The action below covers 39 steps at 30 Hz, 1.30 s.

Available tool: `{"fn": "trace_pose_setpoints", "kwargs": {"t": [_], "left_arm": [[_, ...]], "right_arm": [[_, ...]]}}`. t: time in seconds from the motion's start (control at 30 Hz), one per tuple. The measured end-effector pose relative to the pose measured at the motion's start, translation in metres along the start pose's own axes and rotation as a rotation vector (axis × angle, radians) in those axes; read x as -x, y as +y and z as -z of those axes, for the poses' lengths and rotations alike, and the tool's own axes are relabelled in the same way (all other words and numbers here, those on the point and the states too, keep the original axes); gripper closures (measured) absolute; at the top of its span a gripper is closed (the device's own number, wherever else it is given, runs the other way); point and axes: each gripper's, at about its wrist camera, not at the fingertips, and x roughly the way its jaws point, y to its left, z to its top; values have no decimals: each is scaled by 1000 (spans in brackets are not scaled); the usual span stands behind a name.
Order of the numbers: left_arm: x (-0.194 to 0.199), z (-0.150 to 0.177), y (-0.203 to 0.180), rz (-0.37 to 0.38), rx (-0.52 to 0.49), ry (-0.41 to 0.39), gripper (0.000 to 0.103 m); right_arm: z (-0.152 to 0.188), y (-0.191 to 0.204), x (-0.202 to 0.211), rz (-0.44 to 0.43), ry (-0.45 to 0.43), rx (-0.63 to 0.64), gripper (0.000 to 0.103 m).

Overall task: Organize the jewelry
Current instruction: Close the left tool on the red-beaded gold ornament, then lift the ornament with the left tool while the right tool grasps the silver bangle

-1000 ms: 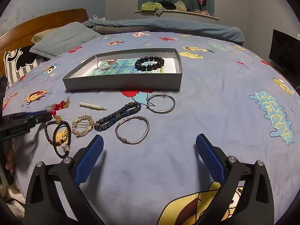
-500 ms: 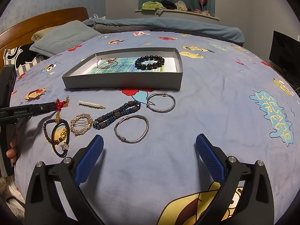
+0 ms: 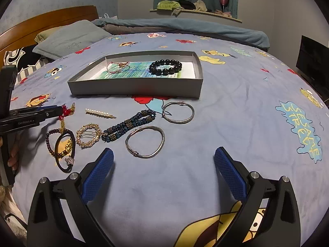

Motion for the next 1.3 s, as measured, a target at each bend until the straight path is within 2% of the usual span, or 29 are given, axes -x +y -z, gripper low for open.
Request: {"fn": "trace_pose_setpoints", "kwargs": {"t": [0.03,0.1,0.17,0.43,0.5,0.57,0.73,0.8,0.83,0.87,0.93,1.0,1.07,1.3], "left_arm": [[2,0,-2,-2,-9,-4,86],[5,1,-5,-14,-31,-10,91],[7,2,-7,-19,-49,-14,100],[-2,-2,-10,-62,-88,2,100],[-7,-3,-10,-67,-94,13,93],[-10,-3,-9,-82,-93,17,76],[-15,-7,-9,-91,-104,9,75],[-17,-8,-12,-107,-129,5,81],[-18,-9,-13,-113,-135,8,93],[-18,-9,-13,-118,-137,10,100],[-17,-9,-13,-118,-133,7,102],[-14,-9,-10,-114,-123,-1,102],[-11,-9,-10,-110,-120,-9,102],[9,-10,-14,-102,-126,-46,102]], "right_arm": [[0,1,0,-1,-1,3,6],[0,1,0,3,-3,11,6],[0,2,-1,1,0,13,6],[1,6,-3,0,7,22,6],[1,6,-3,0,8,23,6],[1,7,-4,1,9,24,6],[-3,10,-11,0,14,37,6],[-4,11,-15,-3,17,38,7],[-6,12,-18,-10,21,39,9],[-6,13,-19,-13,24,40,17],[-7,13,-22,-19,30,41,29],[-9,13,-23,-25,26,41,46],[-10,14,-24,-35,28,46,56],[-10,12,-16,-49,0,34,56]]}}
